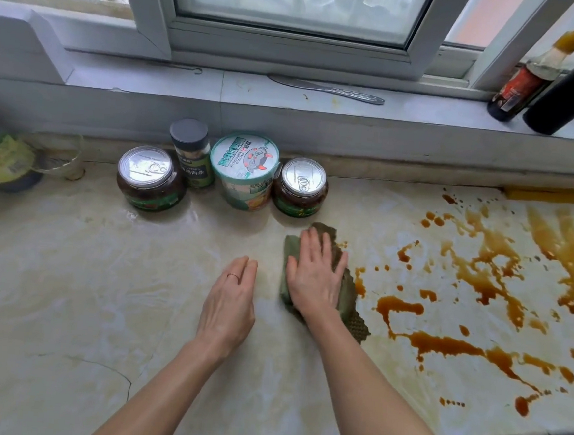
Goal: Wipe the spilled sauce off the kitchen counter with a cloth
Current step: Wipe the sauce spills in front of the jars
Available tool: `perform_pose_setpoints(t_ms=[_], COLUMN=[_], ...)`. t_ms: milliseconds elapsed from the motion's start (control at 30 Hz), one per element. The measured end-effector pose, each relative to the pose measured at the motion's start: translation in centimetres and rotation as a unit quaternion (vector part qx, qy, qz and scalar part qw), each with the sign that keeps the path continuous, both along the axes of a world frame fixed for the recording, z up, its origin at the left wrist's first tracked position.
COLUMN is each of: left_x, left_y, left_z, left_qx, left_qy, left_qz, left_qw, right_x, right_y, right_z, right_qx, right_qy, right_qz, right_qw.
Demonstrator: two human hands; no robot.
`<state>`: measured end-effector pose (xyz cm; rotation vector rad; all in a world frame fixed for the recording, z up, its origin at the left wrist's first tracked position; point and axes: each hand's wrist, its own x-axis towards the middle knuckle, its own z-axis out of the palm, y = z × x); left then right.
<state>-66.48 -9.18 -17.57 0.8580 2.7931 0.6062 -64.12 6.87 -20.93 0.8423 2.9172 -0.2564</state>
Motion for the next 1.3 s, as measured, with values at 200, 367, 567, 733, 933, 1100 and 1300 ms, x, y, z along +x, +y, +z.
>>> perform_pose_setpoints(t_ms=[200, 367, 567, 733, 933, 1100, 1300], left_x=[-0.2, -0.2, -0.3, -0.1, 0.7, 1.3, 2.2], left_y=[0.4, 1.4, 0.8, 0.9, 2.3, 2.8, 3.2], left_z=[-0.3, -0.6, -0.5, -0.6, 0.1, 0.6, -0.2], left_qx=[-0.001, -0.001, -0.015, -0.011, 0.000, 0.008, 0.001], left_qy=[0.003, -0.005, -0.005, -0.009, -0.004, -0.002, 0.001], left_qz=[-0.012, -0.036, -0.041, -0.035, -0.067, -0.094, -0.101], left_qw=[1.000, 0.999, 0.999, 0.999, 0.998, 0.996, 0.995], right_x=[1.4, 0.9, 2.0, 3.6, 5.5, 6.5, 9.1], right_y=[-1.9, -1.1, 3.6, 0.4, 2.3, 4.2, -0.4], right_z=[-0.9, -1.0, -1.1, -1.3, -1.6, -0.8, -1.4], right_qx=[0.008, 0.005, 0.012, 0.009, 0.026, 0.005, 0.013], right_qy=[0.070, 0.076, 0.028, 0.062, 0.088, 0.051, 0.090], right_qz=[-0.029, 0.048, -0.090, -0.073, -0.014, -0.076, -0.036], right_qw=[0.997, 0.996, 0.995, 0.995, 0.996, 0.996, 0.995])
